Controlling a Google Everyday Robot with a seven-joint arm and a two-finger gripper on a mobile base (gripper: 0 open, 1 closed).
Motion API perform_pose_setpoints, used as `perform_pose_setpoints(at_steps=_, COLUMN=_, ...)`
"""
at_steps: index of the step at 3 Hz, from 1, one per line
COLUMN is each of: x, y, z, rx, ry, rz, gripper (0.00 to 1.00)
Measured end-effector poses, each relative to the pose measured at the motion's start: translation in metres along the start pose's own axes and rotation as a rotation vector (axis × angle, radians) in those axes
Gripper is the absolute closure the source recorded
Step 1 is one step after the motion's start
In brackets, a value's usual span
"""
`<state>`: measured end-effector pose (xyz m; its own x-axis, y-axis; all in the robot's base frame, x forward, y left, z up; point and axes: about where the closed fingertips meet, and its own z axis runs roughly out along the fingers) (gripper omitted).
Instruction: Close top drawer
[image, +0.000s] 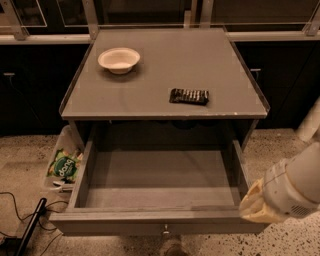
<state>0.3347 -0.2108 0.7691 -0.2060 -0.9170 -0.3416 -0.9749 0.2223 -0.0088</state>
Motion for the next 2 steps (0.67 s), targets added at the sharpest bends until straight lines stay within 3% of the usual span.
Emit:
perform_pose_setpoints(at_steps=1, x=0.008, y=0.006, z=0.050, rx=-0.017, ry=-0.109, rz=0.019, gripper=1.00)
perform_pose_setpoints(at_steps=2, x=0.004, y=0.011, z=0.086, rx=0.000, ry=-0.199, rz=-0.004, gripper=1.00)
